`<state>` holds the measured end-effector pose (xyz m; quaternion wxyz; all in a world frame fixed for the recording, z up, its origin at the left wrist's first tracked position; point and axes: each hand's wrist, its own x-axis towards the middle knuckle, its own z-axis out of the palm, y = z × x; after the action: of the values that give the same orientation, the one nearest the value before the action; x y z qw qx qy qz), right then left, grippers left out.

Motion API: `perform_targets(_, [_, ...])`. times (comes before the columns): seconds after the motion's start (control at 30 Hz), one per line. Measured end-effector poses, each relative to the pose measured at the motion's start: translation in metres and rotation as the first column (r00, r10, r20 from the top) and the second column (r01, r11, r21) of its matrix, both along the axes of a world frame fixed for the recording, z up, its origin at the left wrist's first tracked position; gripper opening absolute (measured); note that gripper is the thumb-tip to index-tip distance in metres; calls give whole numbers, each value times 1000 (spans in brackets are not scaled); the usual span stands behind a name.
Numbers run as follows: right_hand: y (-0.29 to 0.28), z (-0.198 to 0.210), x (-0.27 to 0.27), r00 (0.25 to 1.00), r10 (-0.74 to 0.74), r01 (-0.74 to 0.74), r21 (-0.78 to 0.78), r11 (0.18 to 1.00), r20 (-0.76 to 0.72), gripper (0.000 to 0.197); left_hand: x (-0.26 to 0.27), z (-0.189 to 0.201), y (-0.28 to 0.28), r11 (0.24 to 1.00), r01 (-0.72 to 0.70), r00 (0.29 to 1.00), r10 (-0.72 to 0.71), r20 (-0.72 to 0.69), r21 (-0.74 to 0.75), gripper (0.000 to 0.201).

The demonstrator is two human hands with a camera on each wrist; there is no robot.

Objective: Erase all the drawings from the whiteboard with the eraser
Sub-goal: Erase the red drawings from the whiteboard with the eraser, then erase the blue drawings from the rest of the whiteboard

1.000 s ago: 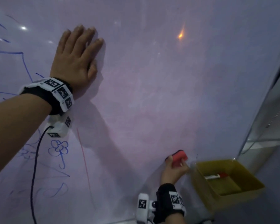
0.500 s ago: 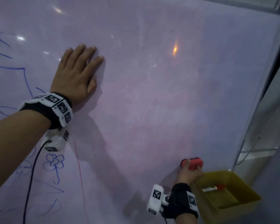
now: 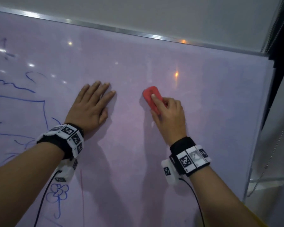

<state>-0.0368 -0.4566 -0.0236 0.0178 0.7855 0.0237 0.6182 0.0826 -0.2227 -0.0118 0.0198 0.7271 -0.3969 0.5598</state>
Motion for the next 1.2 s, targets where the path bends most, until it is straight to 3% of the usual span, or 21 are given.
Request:
perform_targets(0.07, [-30, 20, -7, 998, -27, 19, 148, 989, 56, 43, 1, 0, 1, 1000, 1, 1000, -1, -7, 8, 52])
perform_targets(0.13, [-56, 43, -12, 992, -39, -21, 470, 882, 118, 46, 2, 0, 0, 1000, 6, 1000, -6, -18, 10, 52])
perform_targets(0.17, [-58, 52, -10, 989, -56, -29, 556, 831, 136, 47, 2, -1, 0, 1000, 10, 1000, -10, -22, 11, 52])
perform_targets(0.23, [-35, 60, -1, 991, -55, -12, 508, 861, 118, 49, 0, -1, 0, 1000, 11, 999, -11, -31, 12, 53])
perform_targets(0.3, [-6, 55, 7, 999, 16, -29, 285, 958, 48, 51, -1, -1, 0, 1000, 8, 1000, -8, -30, 3, 53])
perform_targets(0.37, [-6, 50, 6, 1000, 7, -3, 131, 991, -24, 50, -2, -1, 1, 1000, 12, 1000, -12, -29, 1, 53])
perform_targets(0.43, [-27, 58, -2, 999, -30, 23, 188, 982, 35, 46, -1, -1, 1, 1000, 14, 999, -14, -29, 0, 53])
perform_targets(0.53, [-38, 67, -5, 992, -77, 14, 532, 847, 96, 47, 1, -2, -1, 1000, 15, 999, -15, -30, 0, 52])
perform_targets(0.57, [-26, 67, -1, 992, -85, 18, 543, 839, 97, 48, 1, -3, -1, 1000, 15, 999, -15, -31, 1, 53])
perform_targets(0.67, [19, 59, 9, 999, 25, -34, 299, 954, 33, 48, 1, -2, 0, 1000, 16, 999, -16, -34, 1, 53])
perform_targets(0.73, [11, 59, 6, 1000, 3, -2, 151, 989, -11, 48, 1, -2, 0, 1000, 22, 999, -22, -36, 0, 53])
perform_targets(0.8, [-16, 65, -1, 999, -42, 36, 215, 976, 19, 48, 2, -2, 0, 1000, 27, 999, -27, -18, -2, 53])
perform_targets(0.9, [-43, 73, -5, 989, -125, 67, 534, 843, 73, 47, 5, -3, -1, 999, 33, 999, -33, 2, -6, 52])
perform_targets(0.97, [-34, 77, 5, 979, -166, 58, 615, 786, 118, 47, 7, -3, -1, 999, 41, 999, -41, 6, -10, 52])
perform_targets(1.03, [-9, 79, 17, 986, -100, 10, 539, 842, 137, 47, 8, -4, -1, 999, 49, 999, -48, 9, -23, 52])
perform_targets(1.07, [7, 77, 22, 991, -38, -19, 425, 905, 126, 47, 7, -3, -1, 998, 52, 999, -52, 13, -30, 52])
perform_targets(1.13, [32, 67, 26, 996, 60, -66, 101, 993, 62, 43, 6, -3, 1, 998, 57, 998, -57, 19, -35, 51])
perform_targets(1.2, [32, 64, 22, 993, 106, -116, -218, 969, -55, 40, 4, -1, 2, 998, 57, 998, -56, 23, -28, 51])
